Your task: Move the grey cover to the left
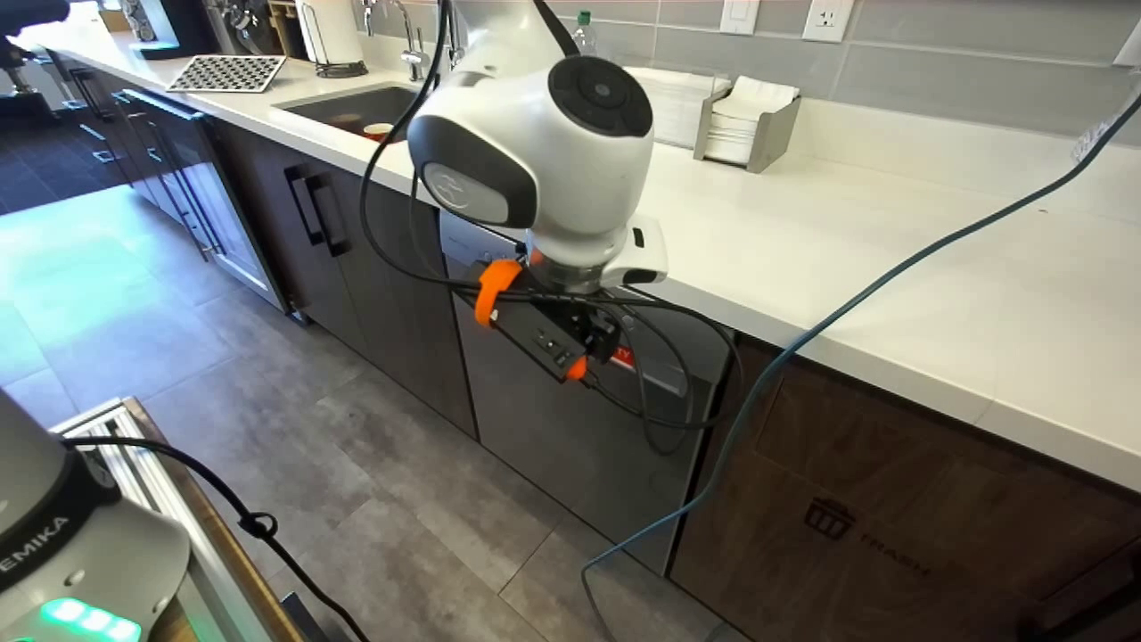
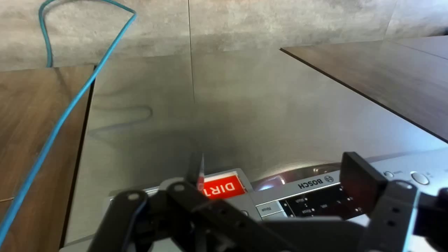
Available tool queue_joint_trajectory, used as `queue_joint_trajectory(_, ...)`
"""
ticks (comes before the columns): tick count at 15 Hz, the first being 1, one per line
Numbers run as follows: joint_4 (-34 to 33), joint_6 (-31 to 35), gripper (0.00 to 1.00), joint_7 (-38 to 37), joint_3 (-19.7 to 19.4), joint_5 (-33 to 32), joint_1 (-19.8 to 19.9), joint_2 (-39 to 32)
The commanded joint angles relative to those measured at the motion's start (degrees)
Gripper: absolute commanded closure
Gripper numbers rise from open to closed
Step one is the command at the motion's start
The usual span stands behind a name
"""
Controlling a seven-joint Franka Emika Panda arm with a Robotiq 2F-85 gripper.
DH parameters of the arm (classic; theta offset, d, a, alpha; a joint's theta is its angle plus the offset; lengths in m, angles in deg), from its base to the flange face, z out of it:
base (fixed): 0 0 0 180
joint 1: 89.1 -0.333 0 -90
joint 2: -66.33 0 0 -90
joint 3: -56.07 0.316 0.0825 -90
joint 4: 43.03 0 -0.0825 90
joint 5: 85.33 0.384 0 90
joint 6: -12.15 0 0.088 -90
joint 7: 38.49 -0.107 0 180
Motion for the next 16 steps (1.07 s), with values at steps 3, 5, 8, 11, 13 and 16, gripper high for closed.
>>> queue_joint_trajectory(3,-1.8,0.7,0.0,4.7,0.5,4.2,0.1,-3.1)
queue_joint_trajectory(5,-1.8,0.7,0.0,4.6,0.5,4.1,0.0,-3.3)
queue_joint_trajectory(8,-1.8,0.7,0.0,4.6,0.5,4.1,0.0,-3.1)
queue_joint_trajectory(11,-3.5,1.3,0.0,8.6,1.6,8.1,0.9,-5.9)
queue_joint_trajectory(13,-4.1,3.0,0.0,9.5,1.7,8.6,0.3,-7.7)
queue_joint_trajectory(16,-5.8,4.6,0.0,15.3,3.0,13.2,1.1,-9.8)
